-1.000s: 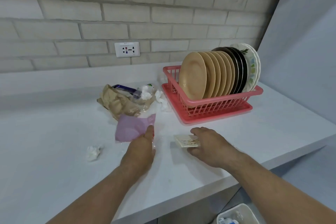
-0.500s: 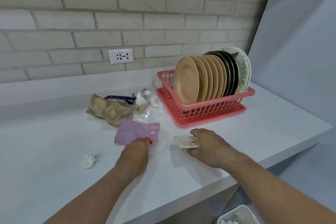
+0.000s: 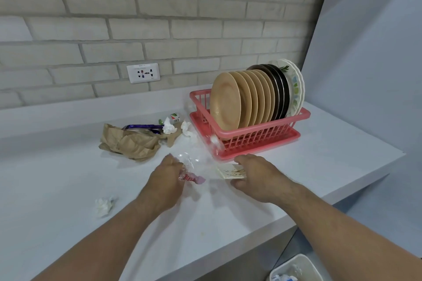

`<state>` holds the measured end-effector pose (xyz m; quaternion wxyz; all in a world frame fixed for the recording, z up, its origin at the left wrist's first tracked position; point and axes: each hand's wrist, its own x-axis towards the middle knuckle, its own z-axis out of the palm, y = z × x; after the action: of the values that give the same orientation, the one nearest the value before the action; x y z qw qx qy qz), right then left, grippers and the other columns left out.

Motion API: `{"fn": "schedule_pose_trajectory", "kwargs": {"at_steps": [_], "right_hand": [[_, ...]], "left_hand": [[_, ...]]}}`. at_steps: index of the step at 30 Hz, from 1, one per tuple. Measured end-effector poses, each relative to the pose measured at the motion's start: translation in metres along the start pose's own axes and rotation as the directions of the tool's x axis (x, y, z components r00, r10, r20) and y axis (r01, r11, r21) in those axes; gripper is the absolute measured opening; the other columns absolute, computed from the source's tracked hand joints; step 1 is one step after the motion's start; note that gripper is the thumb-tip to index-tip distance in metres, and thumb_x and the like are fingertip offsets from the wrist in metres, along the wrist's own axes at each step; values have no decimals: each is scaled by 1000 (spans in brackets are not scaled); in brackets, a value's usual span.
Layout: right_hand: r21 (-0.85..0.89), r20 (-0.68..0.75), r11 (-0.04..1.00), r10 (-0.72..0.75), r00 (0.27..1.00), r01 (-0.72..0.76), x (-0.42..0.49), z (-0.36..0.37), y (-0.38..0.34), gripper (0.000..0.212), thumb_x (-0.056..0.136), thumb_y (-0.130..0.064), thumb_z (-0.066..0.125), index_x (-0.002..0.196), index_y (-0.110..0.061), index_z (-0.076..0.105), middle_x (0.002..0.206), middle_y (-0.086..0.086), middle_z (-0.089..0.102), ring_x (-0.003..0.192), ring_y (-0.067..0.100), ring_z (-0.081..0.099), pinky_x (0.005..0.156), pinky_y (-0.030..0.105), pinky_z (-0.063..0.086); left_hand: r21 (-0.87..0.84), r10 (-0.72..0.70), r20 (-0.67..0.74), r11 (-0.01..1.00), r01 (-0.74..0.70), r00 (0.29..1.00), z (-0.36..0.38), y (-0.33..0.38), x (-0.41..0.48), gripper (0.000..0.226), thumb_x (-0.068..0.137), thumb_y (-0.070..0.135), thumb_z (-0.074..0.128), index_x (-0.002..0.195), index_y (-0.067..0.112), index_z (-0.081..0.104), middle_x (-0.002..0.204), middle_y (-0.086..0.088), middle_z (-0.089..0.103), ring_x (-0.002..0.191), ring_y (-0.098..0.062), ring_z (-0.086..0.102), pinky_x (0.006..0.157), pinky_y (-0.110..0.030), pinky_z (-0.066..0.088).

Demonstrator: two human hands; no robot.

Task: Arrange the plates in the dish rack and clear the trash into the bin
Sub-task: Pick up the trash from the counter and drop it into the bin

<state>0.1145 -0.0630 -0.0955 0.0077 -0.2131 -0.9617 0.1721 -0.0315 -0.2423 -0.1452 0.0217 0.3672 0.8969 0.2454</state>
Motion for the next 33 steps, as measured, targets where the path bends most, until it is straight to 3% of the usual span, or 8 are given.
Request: {"fn": "schedule_pose_trajectory", "kwargs": {"at_steps": [2, 4, 8, 13, 17, 21, 30, 33], "right_hand": [[9, -7, 1000, 5, 1000, -5, 0, -2, 3, 46, 89, -37, 63, 129, -19, 51, 122, -1, 54, 105, 18, 53, 89, 30, 50], [12, -8, 1000, 15, 1000, -15, 0, -5, 6, 41, 88, -37, 63, 124, -20, 53, 118, -2, 55, 101, 17, 54, 86, 30, 50], [11, -17, 999, 32, 999, -31, -3, -11, 12, 36, 88, -36, 63, 119, -20, 54, 114, -3, 56, 99, 17, 54, 83, 28, 49], [6, -13, 998, 68, 998, -68, -13, -16, 31, 53, 89, -22, 60, 139, -18, 45, 128, 0, 53, 114, 19, 51, 96, 31, 46], [30, -11, 989, 147, 989, -146, -33, -21, 56, 62, 91, -37, 60, 146, -20, 38, 137, 0, 50, 118, 18, 51, 94, 27, 45], [44, -26, 971, 238, 971, -236, -56, -32, 94, 56, 92, -39, 58, 142, -19, 44, 117, -1, 56, 92, 14, 57, 75, 25, 49], [32, 40, 977, 211, 977, -212, -100, -42, 192, 54, 88, -42, 63, 137, -21, 49, 129, -1, 55, 104, 15, 56, 82, 24, 46], [69, 91, 976, 198, 976, -205, -114, -39, 224, 37, 85, -38, 68, 117, -22, 59, 110, -3, 62, 92, 13, 60, 81, 28, 52]], "left_hand": [[-43, -15, -51, 999, 13, 999, -6, 8, 2, 28, 86, -2, 48, 102, 12, 66, 114, 11, 55, 103, -10, 58, 84, -14, 41], [-118, -48, -77, 992, 39, 996, -13, 18, 5, 19, 84, -1, 50, 89, 11, 65, 85, 15, 60, 83, -2, 61, 71, -14, 45], [-222, -132, -93, 969, 109, 987, -21, 36, 10, 10, 68, 24, 48, 73, 15, 48, 79, 1, 66, 75, -21, 66, 67, -41, 55], [-145, -52, -183, 989, 26, 982, -21, 69, 6, 38, 76, 48, 70, 77, 21, 44, 78, 2, 53, 66, -10, 49, 52, -26, 34], [-133, 38, -136, 989, -57, 990, -11, 98, 6, 37, 81, 23, 69, 69, 28, 35, 77, 7, 45, 69, -15, 48, 55, -24, 34], [-169, 176, -139, 966, -198, 975, 5, 130, 1, 32, 84, 3, 53, 70, 29, 40, 87, 11, 44, 76, -13, 50, 60, -20, 37], [-137, 117, -168, 981, -141, 979, 61, 208, -33, 15, 91, 9, 43, 92, 24, 40, 75, 4, 53, 70, -18, 52, 62, -37, 47], [-134, 104, -119, 984, -120, 987, 90, 232, -43, 4, 93, 23, 41, 95, 25, 42, 79, 4, 52, 74, -19, 52, 63, -35, 45]]}}
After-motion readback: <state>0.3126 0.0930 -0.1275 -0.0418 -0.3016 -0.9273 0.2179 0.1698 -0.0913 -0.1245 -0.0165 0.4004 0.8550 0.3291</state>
